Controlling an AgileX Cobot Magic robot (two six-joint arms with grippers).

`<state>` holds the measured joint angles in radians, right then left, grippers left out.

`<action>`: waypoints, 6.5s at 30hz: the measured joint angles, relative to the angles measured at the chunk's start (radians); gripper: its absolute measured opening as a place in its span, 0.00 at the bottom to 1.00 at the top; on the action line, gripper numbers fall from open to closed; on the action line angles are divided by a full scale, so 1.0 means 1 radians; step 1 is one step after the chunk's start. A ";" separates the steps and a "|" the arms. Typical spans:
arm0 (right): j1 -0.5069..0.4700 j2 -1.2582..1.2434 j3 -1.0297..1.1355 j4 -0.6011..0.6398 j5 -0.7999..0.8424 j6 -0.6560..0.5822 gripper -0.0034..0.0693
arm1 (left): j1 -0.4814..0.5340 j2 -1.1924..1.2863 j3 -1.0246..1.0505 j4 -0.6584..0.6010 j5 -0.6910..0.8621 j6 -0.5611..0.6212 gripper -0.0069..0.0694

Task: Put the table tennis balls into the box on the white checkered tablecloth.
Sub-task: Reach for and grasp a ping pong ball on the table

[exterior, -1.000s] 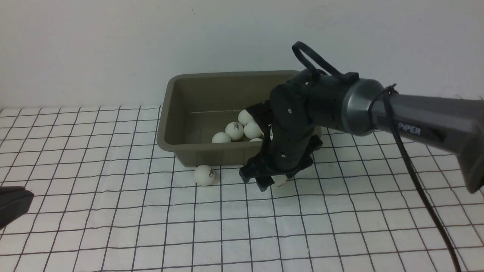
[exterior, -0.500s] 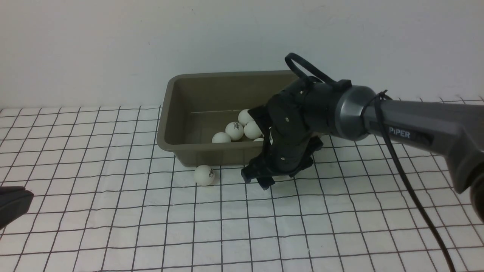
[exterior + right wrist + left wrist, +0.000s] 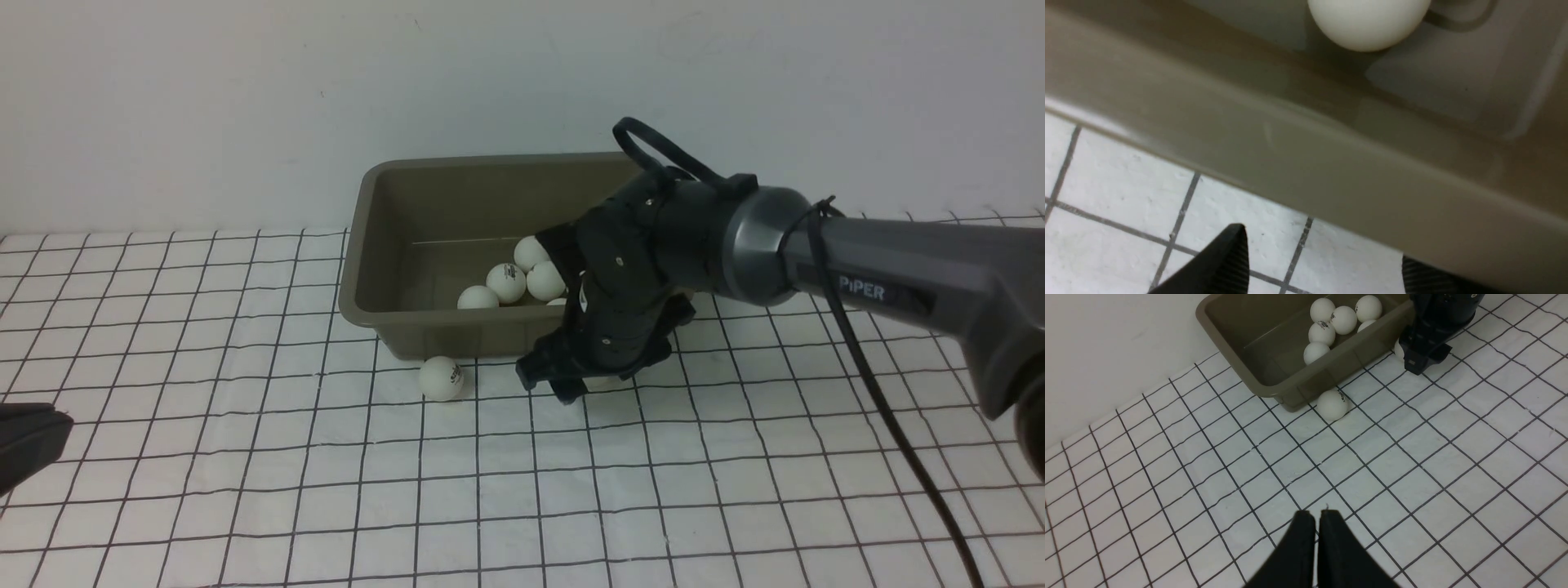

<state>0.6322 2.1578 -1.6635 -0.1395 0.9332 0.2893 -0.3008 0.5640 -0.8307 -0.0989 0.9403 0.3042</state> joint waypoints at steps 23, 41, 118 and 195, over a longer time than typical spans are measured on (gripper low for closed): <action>0.009 0.011 0.005 -0.077 -0.039 0.247 0.68 | 0.000 0.000 0.000 -0.001 -0.001 0.007 0.09; 0.006 0.046 0.006 -0.149 -0.119 0.317 0.68 | 0.000 0.000 0.000 -0.002 -0.001 0.020 0.09; 0.063 0.021 0.005 -0.295 0.005 0.290 0.55 | 0.000 0.000 0.000 -0.063 -0.003 0.081 0.09; 0.055 -0.039 -0.067 -0.118 0.166 0.035 0.55 | 0.000 0.000 0.000 0.003 0.001 0.093 0.09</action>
<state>0.6873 2.1191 -1.7307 -0.2576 1.0996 0.3238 -0.3008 0.5640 -0.8307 -0.0962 0.9409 0.3972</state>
